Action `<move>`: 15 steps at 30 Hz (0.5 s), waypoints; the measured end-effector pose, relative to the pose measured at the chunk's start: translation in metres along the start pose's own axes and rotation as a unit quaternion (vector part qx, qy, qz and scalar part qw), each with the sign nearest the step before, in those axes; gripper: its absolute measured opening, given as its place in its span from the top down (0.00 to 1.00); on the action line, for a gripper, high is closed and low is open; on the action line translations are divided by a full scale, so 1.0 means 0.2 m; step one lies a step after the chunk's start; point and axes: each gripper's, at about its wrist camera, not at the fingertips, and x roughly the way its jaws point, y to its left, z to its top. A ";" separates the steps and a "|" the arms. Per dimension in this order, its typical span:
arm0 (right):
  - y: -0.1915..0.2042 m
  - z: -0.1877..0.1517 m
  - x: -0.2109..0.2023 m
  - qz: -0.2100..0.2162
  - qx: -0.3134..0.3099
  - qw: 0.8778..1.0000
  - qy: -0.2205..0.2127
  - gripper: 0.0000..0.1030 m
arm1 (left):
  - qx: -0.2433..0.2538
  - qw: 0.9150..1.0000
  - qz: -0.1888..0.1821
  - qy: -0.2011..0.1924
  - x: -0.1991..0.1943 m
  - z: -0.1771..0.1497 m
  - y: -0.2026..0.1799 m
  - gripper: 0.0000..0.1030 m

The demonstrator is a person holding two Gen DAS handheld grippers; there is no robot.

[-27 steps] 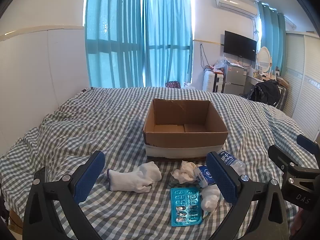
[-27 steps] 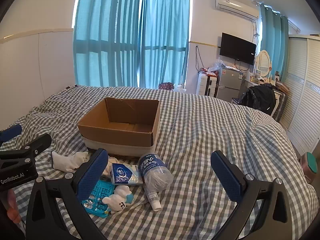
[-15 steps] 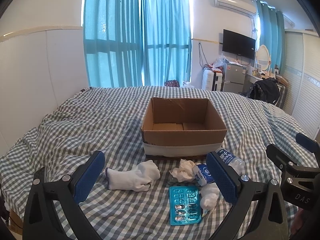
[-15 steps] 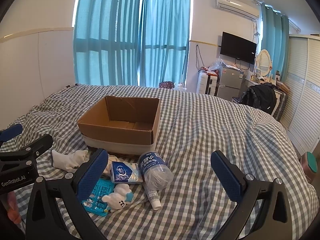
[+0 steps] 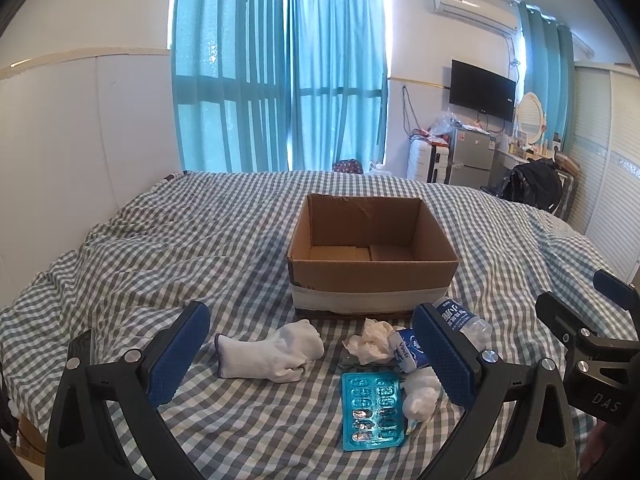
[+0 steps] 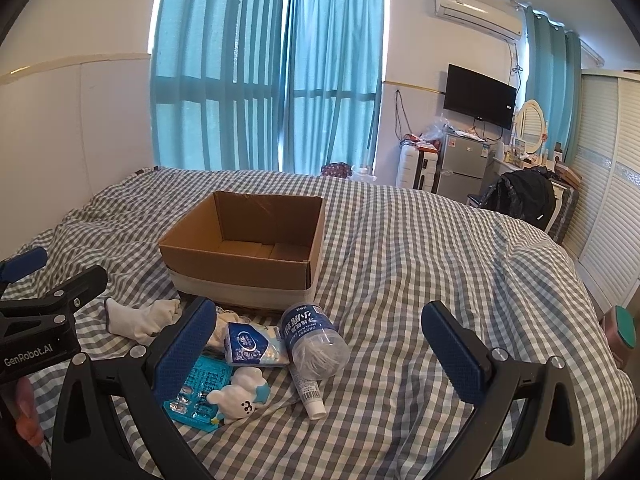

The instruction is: Organize objects

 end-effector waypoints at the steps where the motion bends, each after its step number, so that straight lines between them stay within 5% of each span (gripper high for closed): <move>1: 0.00 0.00 0.00 0.000 0.000 1.000 0.000 0.00 | 0.000 1.000 0.000 0.000 0.00 0.00 0.00 0.00; 15: 0.01 0.01 -0.01 0.004 -0.005 1.000 -0.002 0.00 | -0.001 1.000 0.001 0.002 0.00 0.00 0.00 0.00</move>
